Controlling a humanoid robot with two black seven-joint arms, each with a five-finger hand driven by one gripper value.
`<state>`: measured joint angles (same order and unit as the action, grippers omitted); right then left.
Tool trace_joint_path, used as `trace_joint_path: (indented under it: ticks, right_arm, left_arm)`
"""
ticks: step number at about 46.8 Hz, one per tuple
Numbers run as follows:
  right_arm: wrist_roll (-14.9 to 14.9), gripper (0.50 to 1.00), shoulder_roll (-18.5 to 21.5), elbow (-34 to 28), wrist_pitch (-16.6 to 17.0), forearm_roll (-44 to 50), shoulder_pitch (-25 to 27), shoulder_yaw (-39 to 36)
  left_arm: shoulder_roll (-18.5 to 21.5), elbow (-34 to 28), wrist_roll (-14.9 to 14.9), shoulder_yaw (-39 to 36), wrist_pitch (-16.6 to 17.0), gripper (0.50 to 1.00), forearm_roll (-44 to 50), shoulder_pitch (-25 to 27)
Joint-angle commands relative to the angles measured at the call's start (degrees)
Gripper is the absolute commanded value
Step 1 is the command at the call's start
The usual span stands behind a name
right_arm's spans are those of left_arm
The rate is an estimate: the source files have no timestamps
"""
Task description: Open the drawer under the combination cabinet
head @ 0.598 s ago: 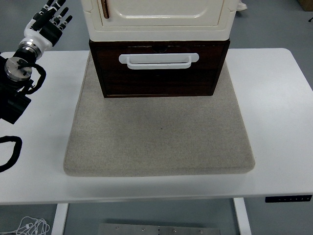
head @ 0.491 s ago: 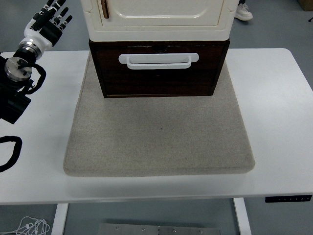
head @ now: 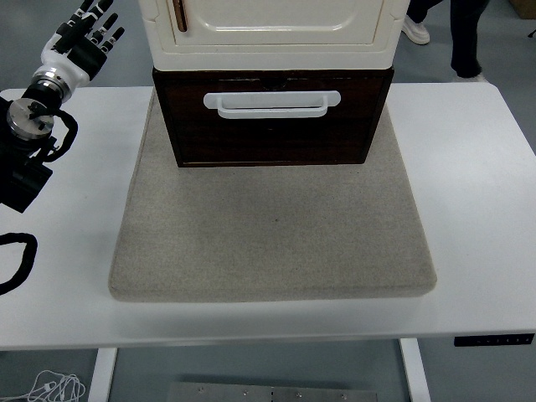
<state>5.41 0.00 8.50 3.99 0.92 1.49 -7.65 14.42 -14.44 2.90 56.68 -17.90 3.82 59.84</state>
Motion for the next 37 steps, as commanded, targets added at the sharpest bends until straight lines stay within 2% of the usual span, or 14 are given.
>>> trace_joint_path:
  ticks: [1, 23, 37]
  right_arm:
    - [0.0, 0.926, 0.0, -0.1, 0.1, 0.0, 0.0, 0.0]
    - [0.0, 0.928, 0.0, 0.0, 0.0, 0.0, 0.0, 0.0]
    - [0.0, 0.926, 0.0, -0.1, 0.0, 0.0, 0.0, 0.0]
  left_arm:
    - [0.2, -0.1, 0.0, 0.0, 0.1, 1.0, 0.1, 0.5]
    - [1.1, 0.8, 0.3, 0.0, -0.1, 1.0, -0.7, 0.3]
    - [1.8, 0.8, 0.5, 0.1, 0.6, 1.0, 0.0, 3.4]
